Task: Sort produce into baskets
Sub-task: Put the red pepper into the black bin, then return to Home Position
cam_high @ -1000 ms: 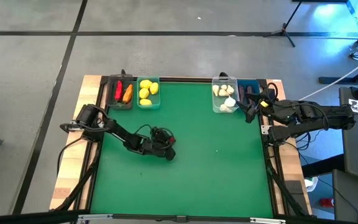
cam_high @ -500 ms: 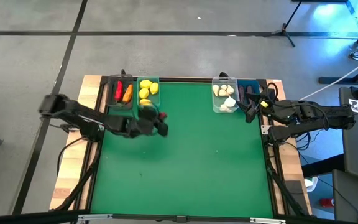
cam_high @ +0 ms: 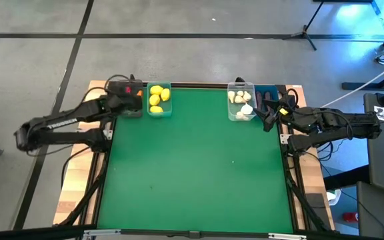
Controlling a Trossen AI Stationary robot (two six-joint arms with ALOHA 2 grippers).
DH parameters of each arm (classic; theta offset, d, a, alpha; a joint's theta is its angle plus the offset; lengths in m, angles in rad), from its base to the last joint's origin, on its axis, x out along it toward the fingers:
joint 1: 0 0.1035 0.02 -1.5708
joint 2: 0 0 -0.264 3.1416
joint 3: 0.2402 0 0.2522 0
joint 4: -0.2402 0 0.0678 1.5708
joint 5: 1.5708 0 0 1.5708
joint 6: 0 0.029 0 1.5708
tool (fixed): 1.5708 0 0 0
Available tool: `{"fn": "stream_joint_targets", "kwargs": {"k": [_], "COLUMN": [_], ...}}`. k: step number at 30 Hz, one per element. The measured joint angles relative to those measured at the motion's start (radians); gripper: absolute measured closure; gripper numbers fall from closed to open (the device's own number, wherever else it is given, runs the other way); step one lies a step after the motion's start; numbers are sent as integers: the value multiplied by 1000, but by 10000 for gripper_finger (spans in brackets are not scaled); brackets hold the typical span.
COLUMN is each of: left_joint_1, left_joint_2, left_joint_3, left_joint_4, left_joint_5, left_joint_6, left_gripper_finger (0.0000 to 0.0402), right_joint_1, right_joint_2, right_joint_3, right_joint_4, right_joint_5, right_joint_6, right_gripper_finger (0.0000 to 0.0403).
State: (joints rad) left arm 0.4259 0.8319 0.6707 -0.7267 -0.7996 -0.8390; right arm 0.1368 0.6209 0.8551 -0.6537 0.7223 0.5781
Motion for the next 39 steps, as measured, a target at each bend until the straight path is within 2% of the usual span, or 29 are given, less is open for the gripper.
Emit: {"fn": "stream_joint_targets", "kwargs": {"k": [3,7,12,16,18,20,23,27,29,31,34,39], "left_joint_1": [102,187,260,310,313,312,308,281,259,231,184,111], "left_joint_2": [-44,-52,-46,-46,-52,-63,-89,-142,-185,-234,-339,-557], "left_joint_3": [-53,-138,-217,-223,-214,-192,-160,-116,-94,-79,-73,-74], "left_joint_4": [16,160,341,357,339,350,385,439,441,476,567,608], "left_joint_5": [62,174,199,203,248,355,572,866,1015,1106,1115,1009], "left_joint_6": [27,84,127,125,102,74,65,80,118,150,191,324], "left_gripper_finger": [313,293,230,177,160,150,148,150,150,150,150,150], "right_joint_1": [0,0,0,0,0,0,0,0,0,0,1,0], "right_joint_2": [1,4,3,3,3,3,-6,-19,-27,-44,-75,-188], "right_joint_3": [0,0,0,0,0,0,0,0,0,0,0,-7], "right_joint_4": [0,0,1,1,7,24,56,10,-36,-34,-32,1], "right_joint_5": [7,32,29,26,32,45,40,-10,-52,-120,-165,-138], "right_joint_6": [-3,-3,0,1,-3,0,17,-55,-23,12,-4,-37], "right_gripper_finger": [72,72,72,72,72,72,72,72,72,72,72,72]}}
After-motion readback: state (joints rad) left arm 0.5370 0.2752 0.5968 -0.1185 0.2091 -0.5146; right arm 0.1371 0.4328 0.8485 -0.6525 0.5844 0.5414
